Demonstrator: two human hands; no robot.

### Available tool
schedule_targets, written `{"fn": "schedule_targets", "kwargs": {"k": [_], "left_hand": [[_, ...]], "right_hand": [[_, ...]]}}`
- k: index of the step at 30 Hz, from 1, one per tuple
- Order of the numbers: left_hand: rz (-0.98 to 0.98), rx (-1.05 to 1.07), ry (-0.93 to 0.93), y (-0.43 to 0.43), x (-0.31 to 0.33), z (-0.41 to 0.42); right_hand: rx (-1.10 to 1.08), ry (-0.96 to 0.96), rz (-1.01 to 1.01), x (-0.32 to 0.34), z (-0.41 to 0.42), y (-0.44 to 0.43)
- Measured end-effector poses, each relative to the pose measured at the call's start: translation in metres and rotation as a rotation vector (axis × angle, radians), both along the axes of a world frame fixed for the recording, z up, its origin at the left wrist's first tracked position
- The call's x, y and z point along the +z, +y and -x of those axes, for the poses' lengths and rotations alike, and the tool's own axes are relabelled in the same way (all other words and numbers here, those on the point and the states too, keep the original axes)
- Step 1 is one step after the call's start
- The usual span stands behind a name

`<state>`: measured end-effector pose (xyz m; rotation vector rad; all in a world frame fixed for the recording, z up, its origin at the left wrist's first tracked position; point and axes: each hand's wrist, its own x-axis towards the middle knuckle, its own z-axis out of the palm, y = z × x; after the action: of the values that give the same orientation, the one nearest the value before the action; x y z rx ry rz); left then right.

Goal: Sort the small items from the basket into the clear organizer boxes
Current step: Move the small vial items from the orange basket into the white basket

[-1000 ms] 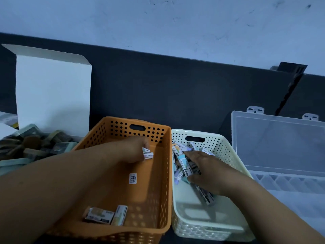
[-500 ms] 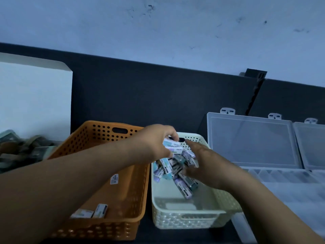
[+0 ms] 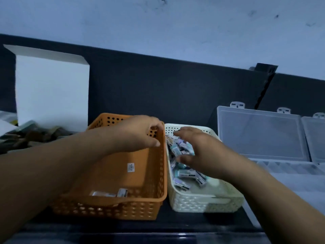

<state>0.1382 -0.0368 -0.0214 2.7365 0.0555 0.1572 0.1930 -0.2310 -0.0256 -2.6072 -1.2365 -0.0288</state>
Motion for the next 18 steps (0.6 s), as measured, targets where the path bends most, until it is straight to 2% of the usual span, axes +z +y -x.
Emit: {"fn": "schedule_targets", "kwargs": {"k": [3,8,15,18], "left_hand": [[-0.038,0.082,-0.008,0.036,0.0,0.023],[-0.048,0.153,0.014,0.084,-0.013,0.056],[-0.072,0.179,0.069,0.114,-0.027,0.074],[-0.058,0.152,0.074,0.119,-0.036,0.077]], "right_hand": [[0.145,0.013,0.015,0.008,0.017,0.035],[0.334,0.211,0.17,0.008,0.038,0.089],[0.416,0.458,0.543,-0.011,0.043,0.132],[0.407,0.538,0.592,-0.024,0.045,0.141]]}}
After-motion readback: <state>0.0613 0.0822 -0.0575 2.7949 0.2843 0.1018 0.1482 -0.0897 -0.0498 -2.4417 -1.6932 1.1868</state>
